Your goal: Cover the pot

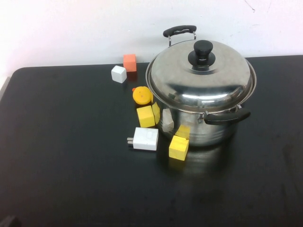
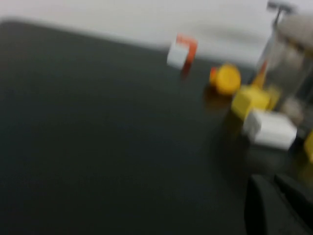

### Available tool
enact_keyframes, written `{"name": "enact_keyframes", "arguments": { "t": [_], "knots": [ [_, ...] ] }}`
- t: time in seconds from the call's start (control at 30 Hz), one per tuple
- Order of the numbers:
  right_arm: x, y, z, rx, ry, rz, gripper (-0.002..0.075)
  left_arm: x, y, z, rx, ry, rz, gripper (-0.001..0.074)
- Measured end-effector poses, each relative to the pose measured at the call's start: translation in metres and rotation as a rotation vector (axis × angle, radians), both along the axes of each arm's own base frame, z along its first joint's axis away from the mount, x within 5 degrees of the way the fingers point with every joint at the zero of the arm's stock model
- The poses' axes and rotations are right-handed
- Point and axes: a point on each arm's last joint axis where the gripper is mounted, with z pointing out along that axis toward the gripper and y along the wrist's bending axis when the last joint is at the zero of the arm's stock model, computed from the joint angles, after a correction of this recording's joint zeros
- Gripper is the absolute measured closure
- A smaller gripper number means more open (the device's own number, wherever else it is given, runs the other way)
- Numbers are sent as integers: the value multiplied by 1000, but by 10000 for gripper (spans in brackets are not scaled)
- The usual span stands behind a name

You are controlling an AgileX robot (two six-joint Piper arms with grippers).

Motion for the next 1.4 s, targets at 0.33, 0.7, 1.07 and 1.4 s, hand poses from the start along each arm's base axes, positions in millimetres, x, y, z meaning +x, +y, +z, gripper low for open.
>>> {"name": "enact_keyframes", "arguments": {
  "t": [0.33,0.7,1.07,1.4],
  "knots": [
    [0,0,0,0,0,0,728,-2,1,-12,38,136,14,737],
    [0,0,0,0,0,0,728,-1,6,-12,-38,155,135,737],
    [0,0,0,0,0,0,728,-1,7,-13,-19,155,139,737],
    [0,0,0,0,0,0,728,-1,7,-12,-30,156,142,737]
  ]
}}
